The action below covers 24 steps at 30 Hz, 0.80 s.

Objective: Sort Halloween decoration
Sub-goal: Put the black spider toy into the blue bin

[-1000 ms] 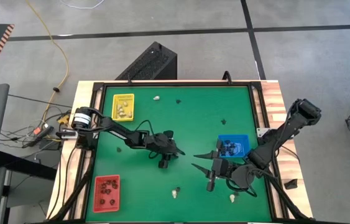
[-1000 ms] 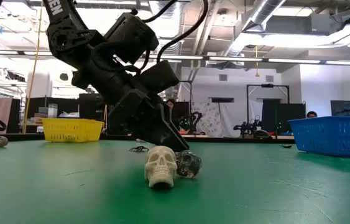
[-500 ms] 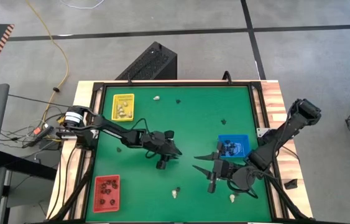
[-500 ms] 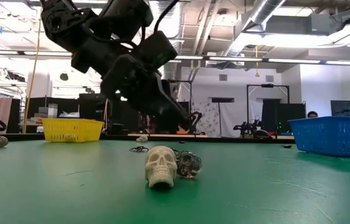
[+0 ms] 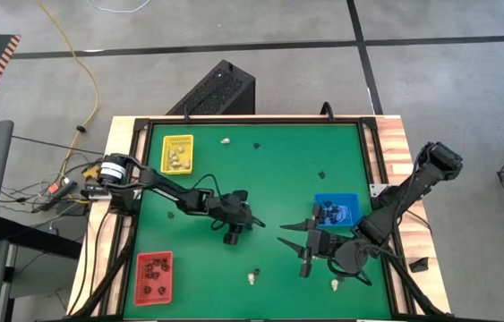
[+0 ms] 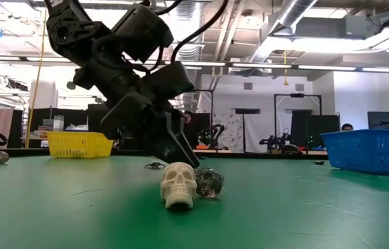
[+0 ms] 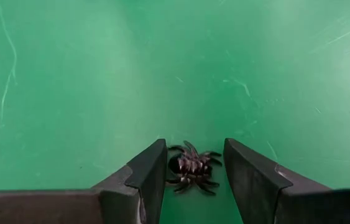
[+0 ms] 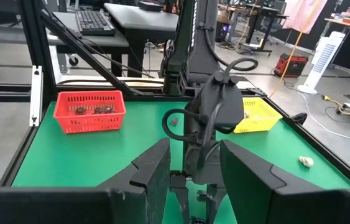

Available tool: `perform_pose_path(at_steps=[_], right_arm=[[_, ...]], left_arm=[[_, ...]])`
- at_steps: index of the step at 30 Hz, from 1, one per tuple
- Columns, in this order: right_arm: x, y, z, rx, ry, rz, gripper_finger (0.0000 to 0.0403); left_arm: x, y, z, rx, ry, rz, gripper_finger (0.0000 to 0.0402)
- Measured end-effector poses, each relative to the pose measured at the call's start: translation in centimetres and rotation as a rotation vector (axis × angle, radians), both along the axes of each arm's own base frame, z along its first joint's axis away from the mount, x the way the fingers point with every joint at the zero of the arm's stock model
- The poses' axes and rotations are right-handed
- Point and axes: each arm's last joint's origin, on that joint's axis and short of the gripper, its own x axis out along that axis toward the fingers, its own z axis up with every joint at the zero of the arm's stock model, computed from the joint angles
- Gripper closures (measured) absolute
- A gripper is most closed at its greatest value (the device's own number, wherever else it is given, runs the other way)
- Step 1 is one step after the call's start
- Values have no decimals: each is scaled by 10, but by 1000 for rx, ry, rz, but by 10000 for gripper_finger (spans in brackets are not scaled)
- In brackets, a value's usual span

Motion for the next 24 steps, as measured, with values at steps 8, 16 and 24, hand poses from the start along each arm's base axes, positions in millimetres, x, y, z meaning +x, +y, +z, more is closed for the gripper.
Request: perform_pose_path(at_steps=[8,16,24], right_arm=[[0,0,0,1,-1,0,233],[0,0,0,1,-1,0,233],[0,0,0,1,-1,0,233]], left_arm=[[-1,0,-6,11,35,4,256],[-2,1,-8,16,47,8,314],[1,1,-4,9,22,13,330]])
